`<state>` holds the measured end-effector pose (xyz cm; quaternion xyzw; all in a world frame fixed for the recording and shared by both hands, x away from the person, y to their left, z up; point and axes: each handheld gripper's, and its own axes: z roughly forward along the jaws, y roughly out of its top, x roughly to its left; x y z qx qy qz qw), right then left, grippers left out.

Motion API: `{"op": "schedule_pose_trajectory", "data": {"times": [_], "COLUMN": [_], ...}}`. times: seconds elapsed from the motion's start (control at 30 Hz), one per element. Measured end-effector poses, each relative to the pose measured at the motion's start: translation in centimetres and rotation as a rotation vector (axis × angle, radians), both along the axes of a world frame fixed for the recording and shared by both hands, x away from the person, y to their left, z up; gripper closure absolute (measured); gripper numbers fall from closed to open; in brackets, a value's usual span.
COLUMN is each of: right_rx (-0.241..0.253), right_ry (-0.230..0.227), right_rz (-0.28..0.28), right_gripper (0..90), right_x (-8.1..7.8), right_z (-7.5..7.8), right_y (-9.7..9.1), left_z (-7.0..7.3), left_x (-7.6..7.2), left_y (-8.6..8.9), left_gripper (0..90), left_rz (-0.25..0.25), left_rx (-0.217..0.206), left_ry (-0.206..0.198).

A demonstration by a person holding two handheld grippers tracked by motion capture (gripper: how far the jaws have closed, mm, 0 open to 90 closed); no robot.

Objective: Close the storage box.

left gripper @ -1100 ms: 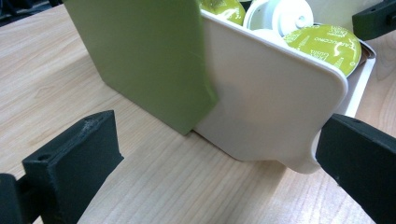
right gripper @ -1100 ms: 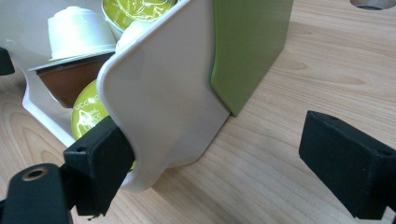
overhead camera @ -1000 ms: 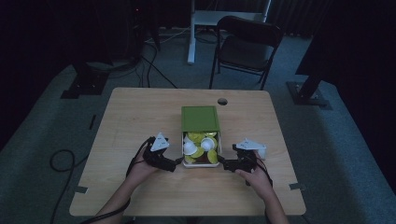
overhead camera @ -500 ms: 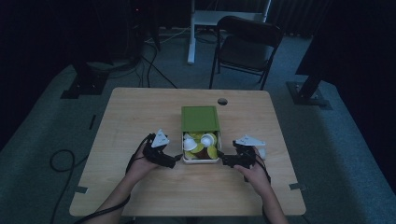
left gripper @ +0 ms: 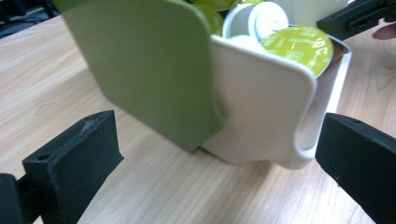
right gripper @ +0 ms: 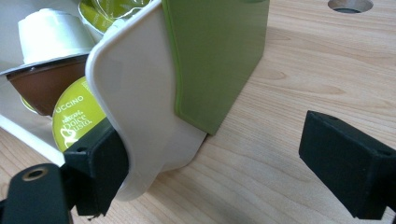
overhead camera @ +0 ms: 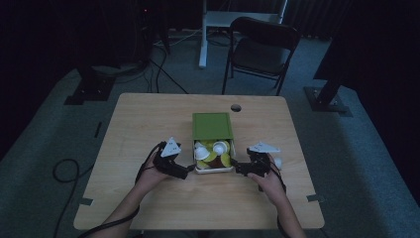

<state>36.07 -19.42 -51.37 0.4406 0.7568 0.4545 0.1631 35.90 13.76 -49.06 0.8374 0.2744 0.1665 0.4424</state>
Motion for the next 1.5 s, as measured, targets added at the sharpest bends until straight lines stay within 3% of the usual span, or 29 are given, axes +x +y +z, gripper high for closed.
{"op": "schedule_pose_trajectory", "data": {"times": [0.17, 0.87, 1.5], "right_rx": [-0.004, 0.002, 0.016], "right_ry": [-0.003, 0.001, 0.008], "right_rz": [-0.001, -0.001, -0.023], "right_gripper": [11.0, 11.0, 11.0], "right_x": [-0.1, 0.3, 1.5], "right_z": [0.1, 0.1, 0.0], "right_y": [0.0, 0.1, 0.4], "left_z": [0.0, 0.4, 0.4], "left_x": [0.4, 1.8, 3.5], "left_y": [-0.2, -0.7, -0.6], "left_gripper": [0.0, 0.0, 0.0], "left_rz": [0.02, 0.021, 0.054], "left_rx": [-0.006, 0.014, 0.013], "left_ry": [0.004, 0.002, 0.009]}}
